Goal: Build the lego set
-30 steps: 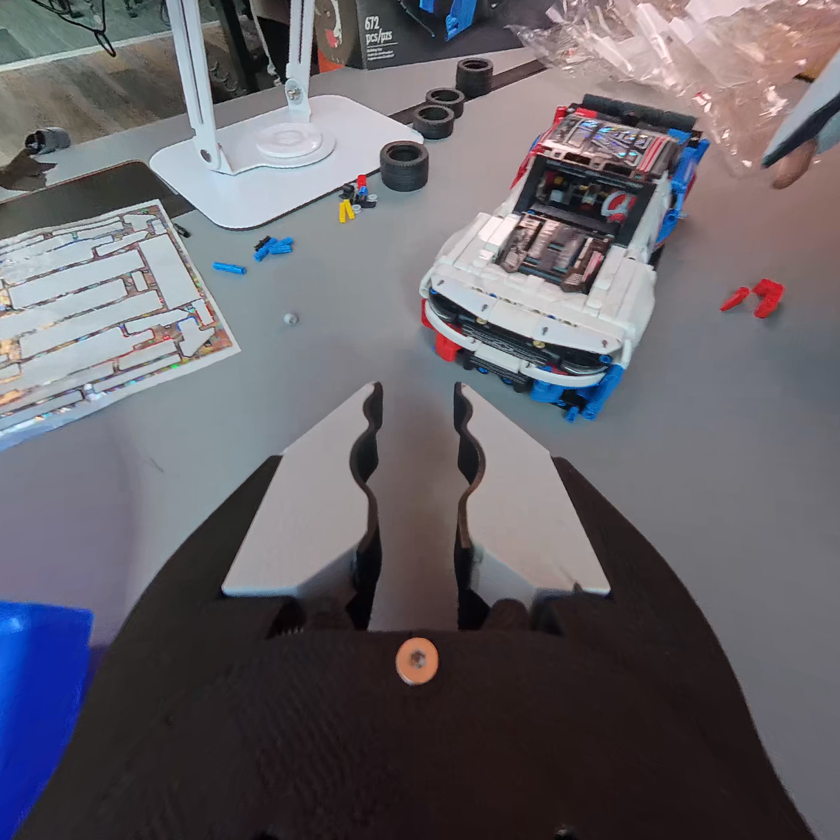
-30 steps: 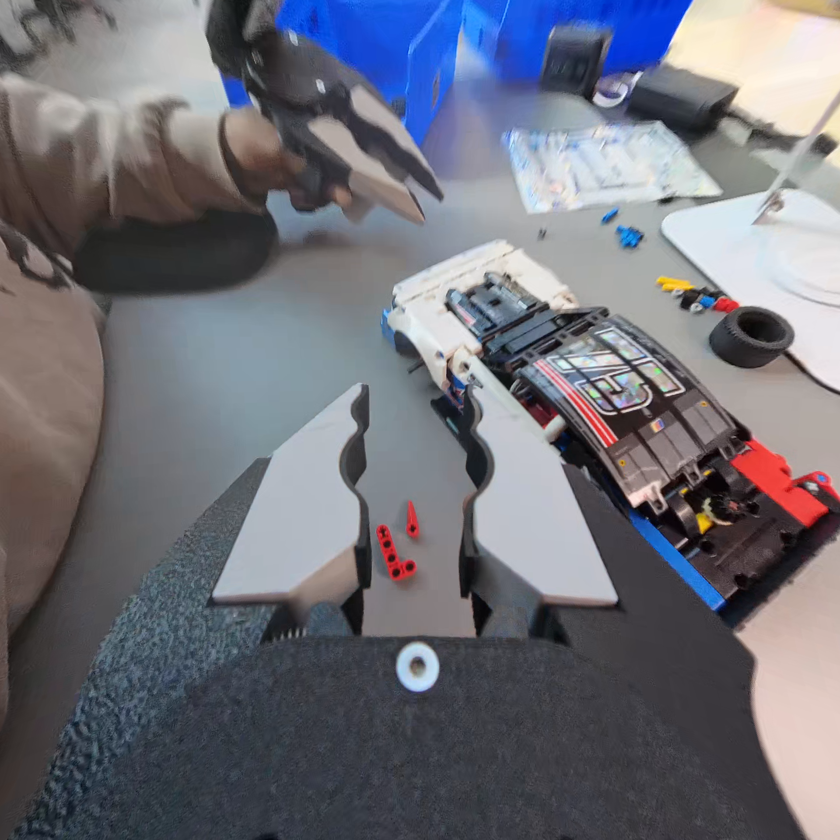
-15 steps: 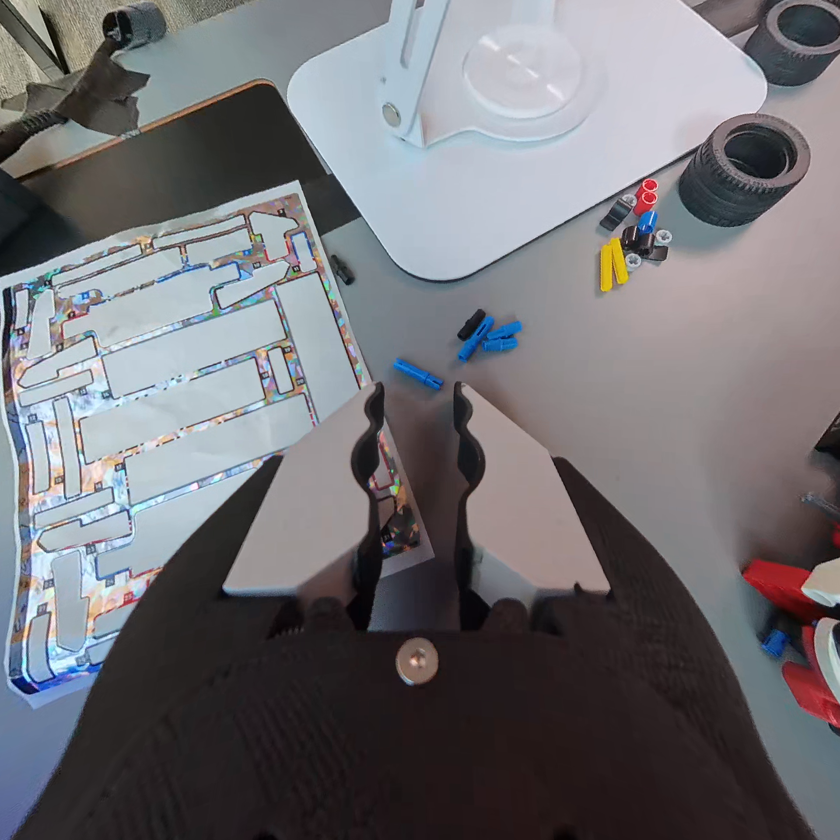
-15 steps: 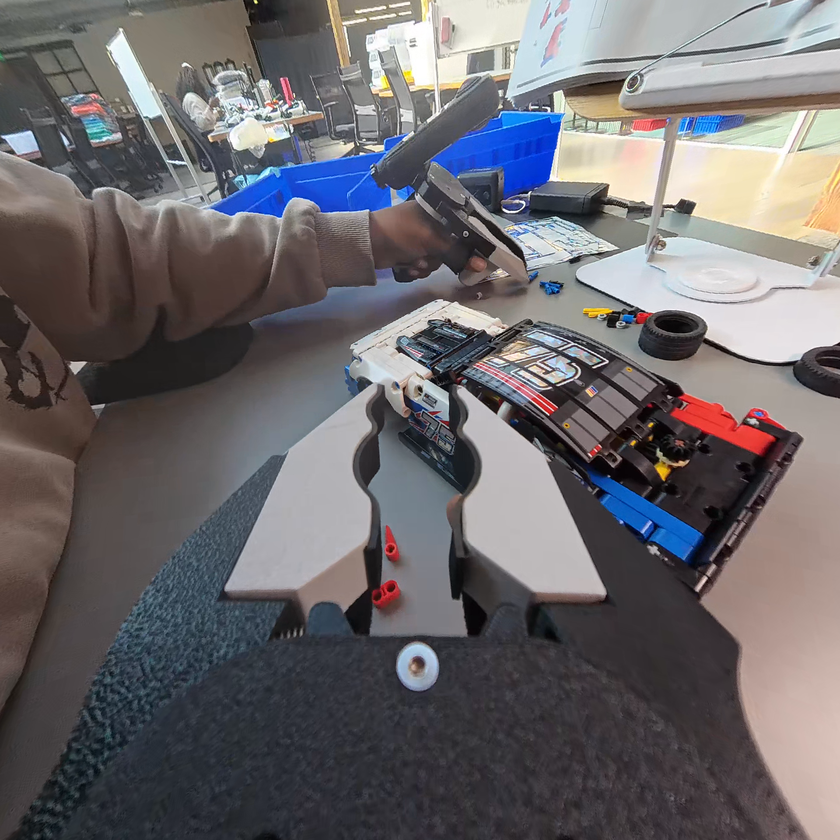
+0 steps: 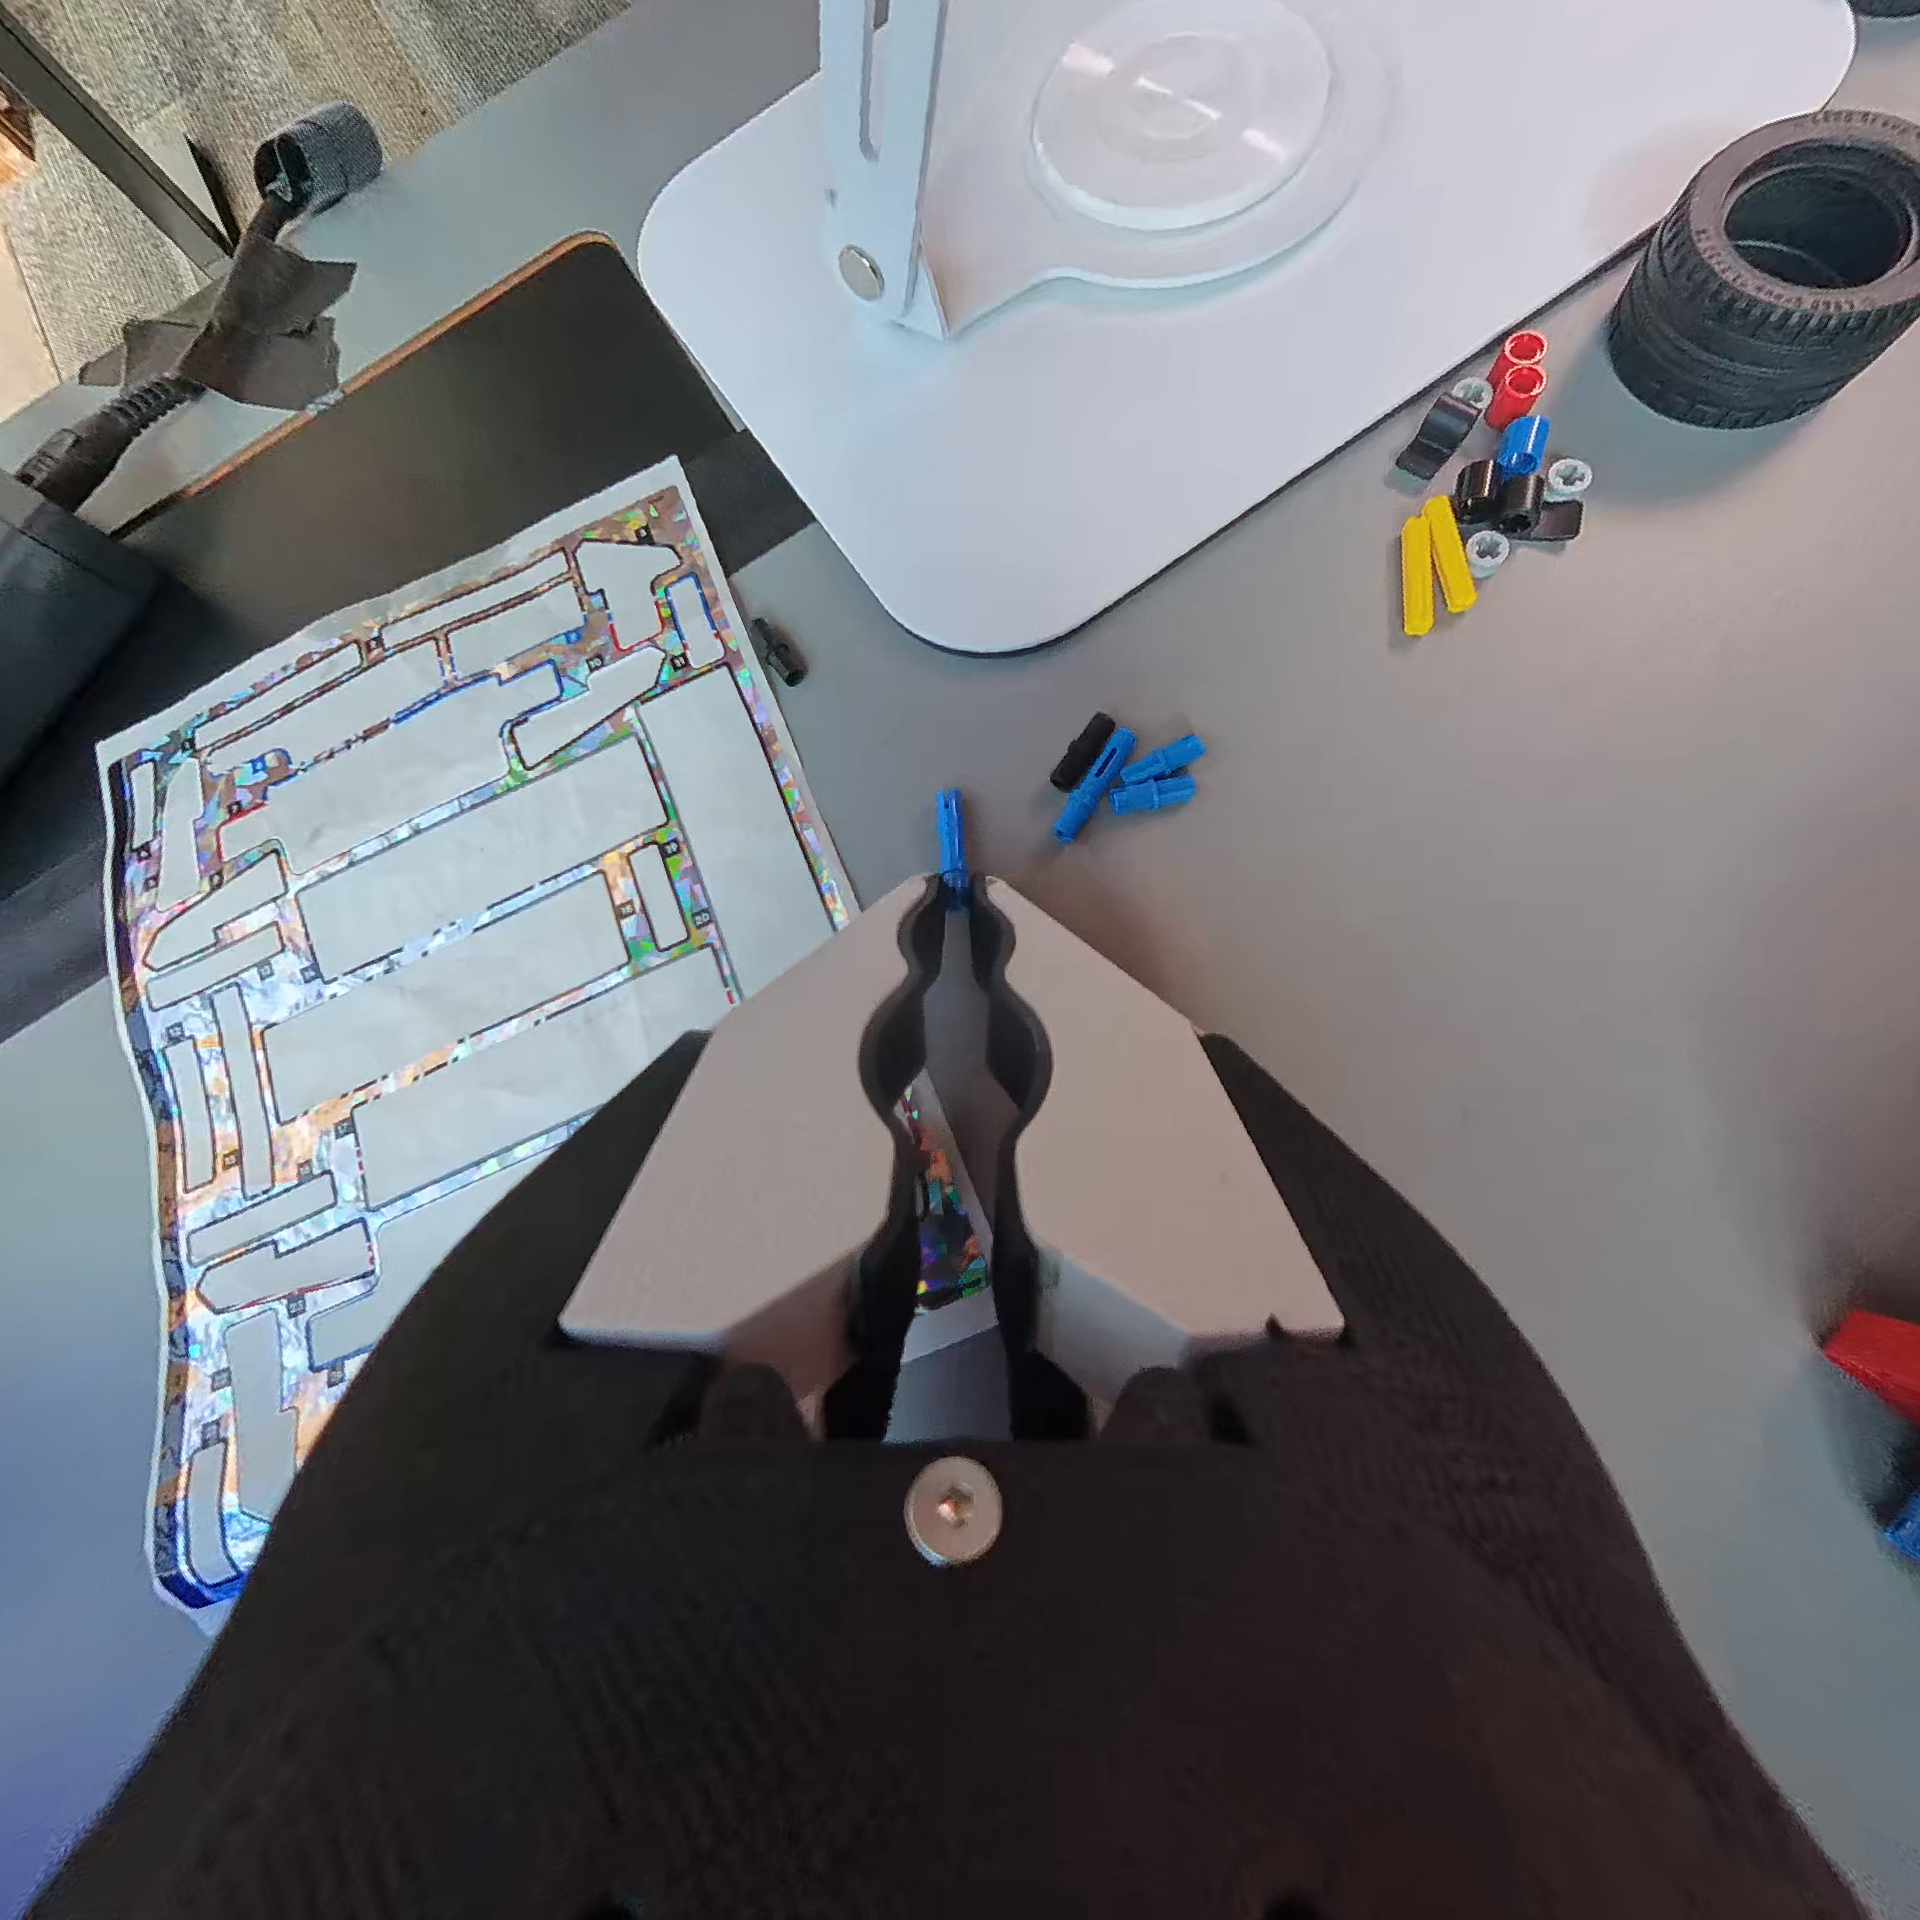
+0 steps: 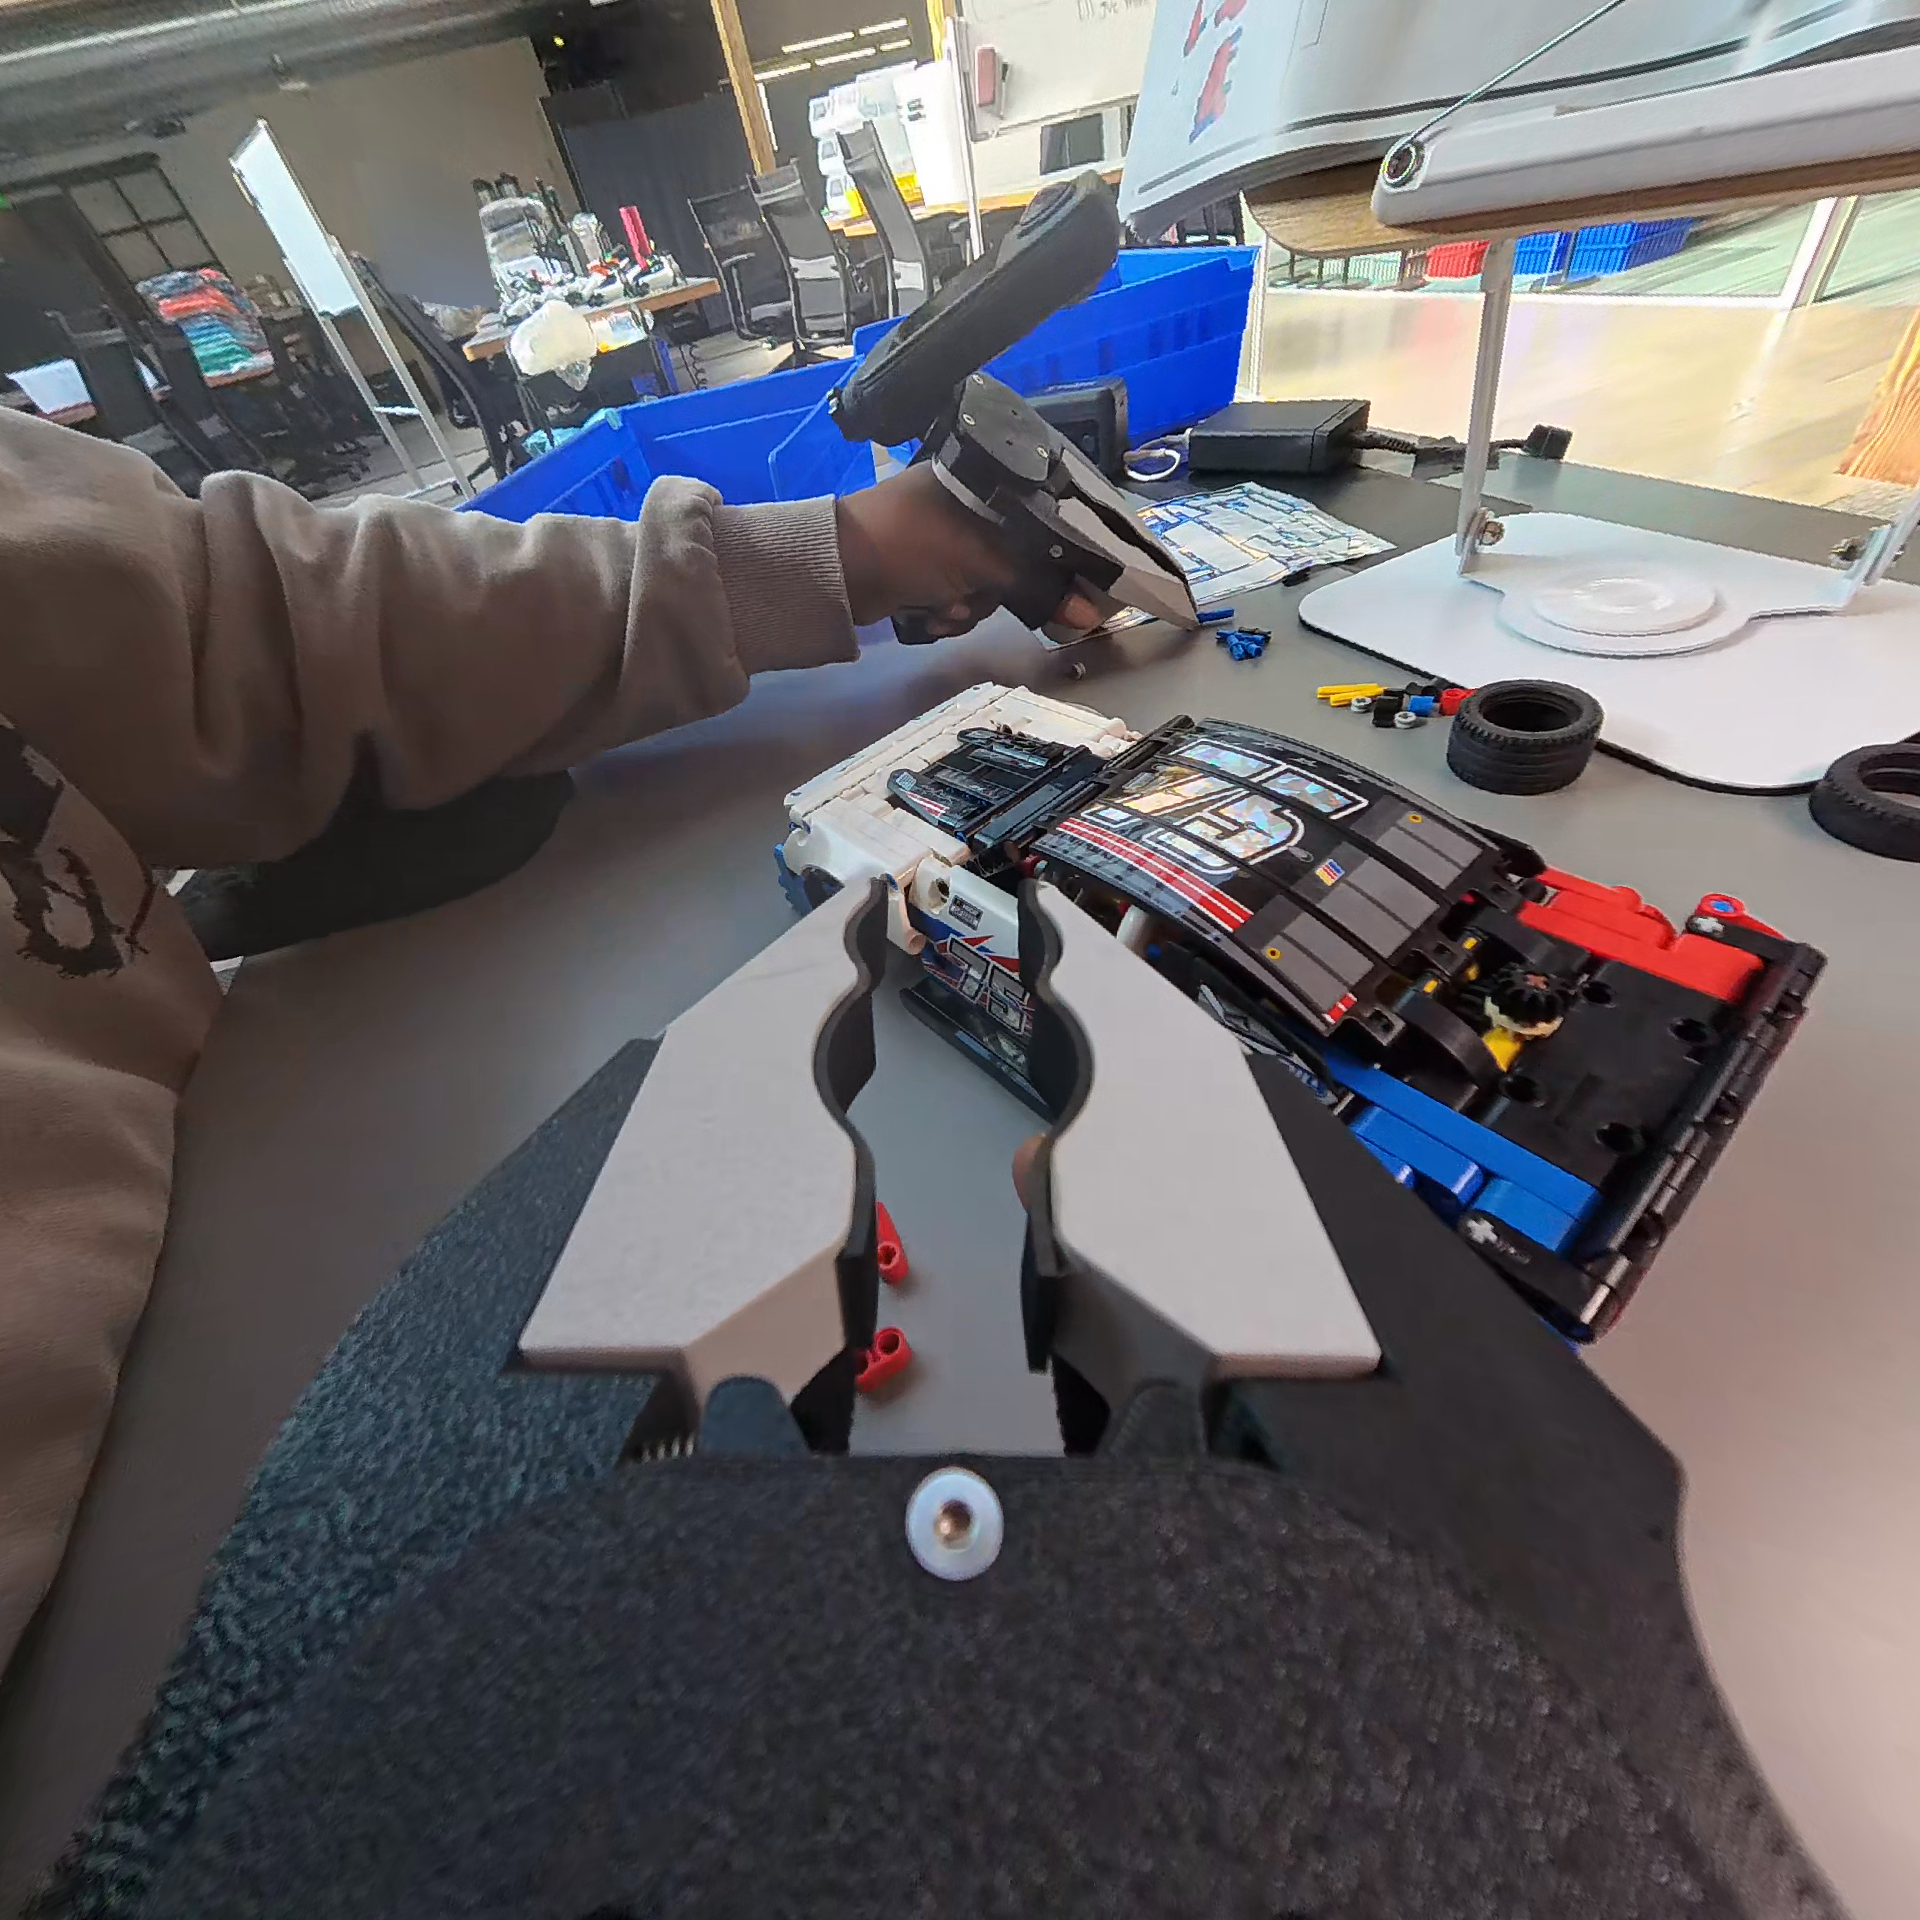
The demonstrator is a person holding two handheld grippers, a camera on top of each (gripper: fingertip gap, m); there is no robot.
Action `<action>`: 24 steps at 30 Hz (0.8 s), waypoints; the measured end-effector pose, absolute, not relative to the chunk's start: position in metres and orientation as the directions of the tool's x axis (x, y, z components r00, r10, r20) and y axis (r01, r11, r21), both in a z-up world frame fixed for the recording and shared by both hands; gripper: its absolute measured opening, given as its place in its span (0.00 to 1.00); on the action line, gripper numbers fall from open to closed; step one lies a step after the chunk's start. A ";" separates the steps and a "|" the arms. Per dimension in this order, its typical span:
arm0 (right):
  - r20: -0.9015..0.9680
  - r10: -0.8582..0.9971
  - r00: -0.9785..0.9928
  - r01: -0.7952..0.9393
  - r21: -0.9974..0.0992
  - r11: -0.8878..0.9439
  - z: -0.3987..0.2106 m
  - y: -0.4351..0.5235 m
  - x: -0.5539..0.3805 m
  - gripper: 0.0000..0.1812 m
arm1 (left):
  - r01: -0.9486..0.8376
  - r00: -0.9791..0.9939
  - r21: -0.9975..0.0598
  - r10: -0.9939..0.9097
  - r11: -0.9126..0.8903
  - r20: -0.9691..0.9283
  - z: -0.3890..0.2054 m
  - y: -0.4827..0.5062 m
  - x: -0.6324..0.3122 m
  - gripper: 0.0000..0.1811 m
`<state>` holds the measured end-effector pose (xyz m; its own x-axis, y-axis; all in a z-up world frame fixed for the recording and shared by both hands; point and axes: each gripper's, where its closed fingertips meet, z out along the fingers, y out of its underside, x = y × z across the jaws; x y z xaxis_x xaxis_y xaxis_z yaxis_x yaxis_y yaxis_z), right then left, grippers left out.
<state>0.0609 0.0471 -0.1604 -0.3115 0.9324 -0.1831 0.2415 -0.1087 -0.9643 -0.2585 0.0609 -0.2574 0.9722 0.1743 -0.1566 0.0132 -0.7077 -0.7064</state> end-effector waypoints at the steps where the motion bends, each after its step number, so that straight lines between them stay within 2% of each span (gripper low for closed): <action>1: -0.176 0.935 -0.308 0.241 -0.965 -0.103 -0.161 0.047 0.061 0.12 | 0.014 0.973 -0.712 0.172 -0.702 -0.151 -0.257 0.059 -0.259 0.01; 8: -0.117 0.951 -0.286 0.247 -0.968 -0.044 -0.163 0.043 0.051 0.12 | -0.038 0.987 -0.811 0.103 -0.584 -0.121 -0.218 0.038 -0.229 0.01; 11: -0.069 0.954 -0.293 0.239 -0.971 0.004 -0.156 0.037 0.044 0.11 | -0.086 0.994 -0.871 0.020 -0.483 -0.109 -0.184 0.023 -0.199 0.01; 14: -0.009 0.944 -0.330 0.242 -0.967 0.075 -0.147 0.023 0.036 0.11 | -0.122 0.987 -0.918 -0.143 -0.379 -0.072 -0.156 0.005 -0.149 0.01; 18: 0.204 0.880 -0.429 0.227 -0.919 0.324 -0.144 -0.010 0.031 0.13 | -0.185 0.897 -0.948 -0.440 -0.260 -0.054 -0.136 -0.027 -0.053 0.01; 24: 0.416 0.713 -0.565 0.155 -0.795 0.586 -0.145 -0.046 0.036 0.15 | -0.330 0.771 -0.917 -0.624 -0.225 -0.125 -0.146 -0.053 0.030 0.01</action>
